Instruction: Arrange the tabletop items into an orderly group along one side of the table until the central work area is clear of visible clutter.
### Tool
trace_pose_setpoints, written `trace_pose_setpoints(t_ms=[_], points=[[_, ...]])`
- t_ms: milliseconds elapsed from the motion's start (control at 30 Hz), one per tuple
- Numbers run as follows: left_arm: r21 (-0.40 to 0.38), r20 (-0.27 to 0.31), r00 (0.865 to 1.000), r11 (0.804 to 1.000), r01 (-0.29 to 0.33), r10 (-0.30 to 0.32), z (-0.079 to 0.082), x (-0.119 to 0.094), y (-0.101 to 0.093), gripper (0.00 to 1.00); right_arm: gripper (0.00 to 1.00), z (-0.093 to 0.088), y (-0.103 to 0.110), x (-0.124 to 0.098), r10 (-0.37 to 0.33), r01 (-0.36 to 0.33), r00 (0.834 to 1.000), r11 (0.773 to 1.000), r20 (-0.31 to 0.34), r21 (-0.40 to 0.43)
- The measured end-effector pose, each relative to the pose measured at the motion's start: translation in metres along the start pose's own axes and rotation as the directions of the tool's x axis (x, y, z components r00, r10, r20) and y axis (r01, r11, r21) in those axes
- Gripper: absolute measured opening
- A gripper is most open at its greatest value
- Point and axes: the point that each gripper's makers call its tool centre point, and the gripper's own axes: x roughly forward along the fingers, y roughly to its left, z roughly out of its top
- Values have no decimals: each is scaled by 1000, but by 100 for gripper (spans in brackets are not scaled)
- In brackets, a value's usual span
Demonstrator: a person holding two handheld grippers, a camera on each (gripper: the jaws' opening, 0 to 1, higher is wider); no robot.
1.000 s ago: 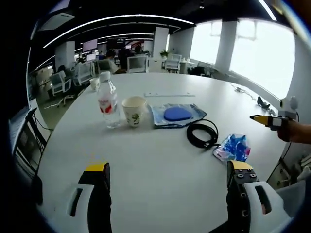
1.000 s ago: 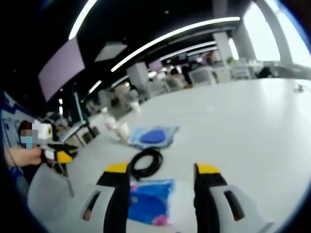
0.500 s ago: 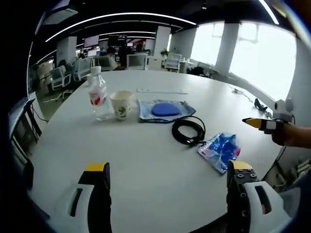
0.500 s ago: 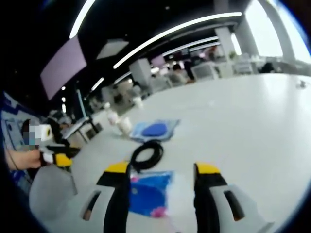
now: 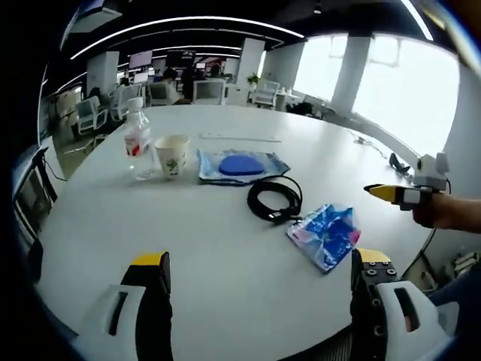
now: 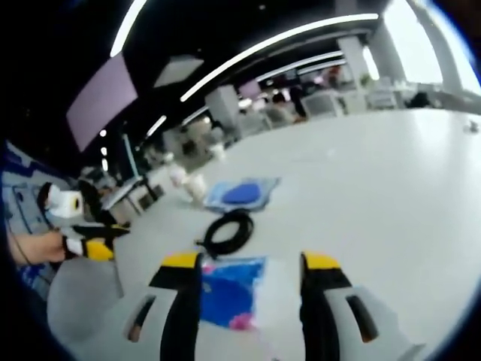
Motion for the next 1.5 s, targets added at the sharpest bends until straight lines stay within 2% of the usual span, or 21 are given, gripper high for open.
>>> trace_pose_setpoints(t_ms=[133,333,467,633,700,767,833,900,1000,1067,1100,1133,1200,1267,1300,1367,1500], points=[[2,-31,999,999,36,-36,-9,13,-21,100,49,-7,-2,1,11,-11,1000,1000,-27,4],[-33,-25,999,999,38,-39,-12,19,-31,100,48,-6,-2,1,32,-32,999,999,-34,-9],[-34,-52,998,999,39,-41,-18,26,-38,99,48,-12,-1,3,48,-48,997,999,-53,-10],[-71,-77,995,996,53,-59,-24,40,-58,94,47,-23,2,6,79,-81,993,997,-93,-11],[-53,-123,989,996,71,-77,-32,48,-67,89,47,-28,4,8,95,-97,989,995,-113,-14],[-3,-190,979,997,78,-77,-43,53,-72,88,47,-31,6,9,108,-110,986,994,-124,-11],[0,-181,981,998,69,-68,-43,57,-74,86,46,-32,8,9,122,-124,984,992,-131,-10],[-38,-180,980,996,76,-82,-42,59,-77,82,46,-33,9,10,130,-133,982,991,-134,-12],[-39,-186,979,997,73,-79,-42,61,-82,73,45,-37,8,12,138,-140,980,990,-144,-8],[4,-227,973,999,38,-36,-49,63,-76,67,45,-42,5,14,133,-135,978,991,-158,-3],[38,-242,970,999,-3,12,-52,63,-68,66,44,-43,5,14,134,-136,978,991,-162,-1],[42,-244,969,999,-12,22,-52,65,-67,65,44,-44,4,13,134,-135,978,991,-163,1],[16,-246,969,1000,-6,9,-52,66,-69,58,43,-44,3,14,130,-131,978,991,-162,5],[-19,-239,971,1000,8,-12,-49,69,-75,46,41,-47,2,15,131,-131,977,991,-166,12],[-13,-241,970,1000,11,-13,-48,71,-78,42,41,-48,3,16,133,-133,976,991,-170,14],[25,-236,972,1000,11,-5,-46,74,-81,37,39,-50,4,19,138,-138,974,990,-178,9],[23,-244,970,1000,11,-5,-46,82,-86,32,35,-51,6,21,138,-139,974,990,-182,7]])
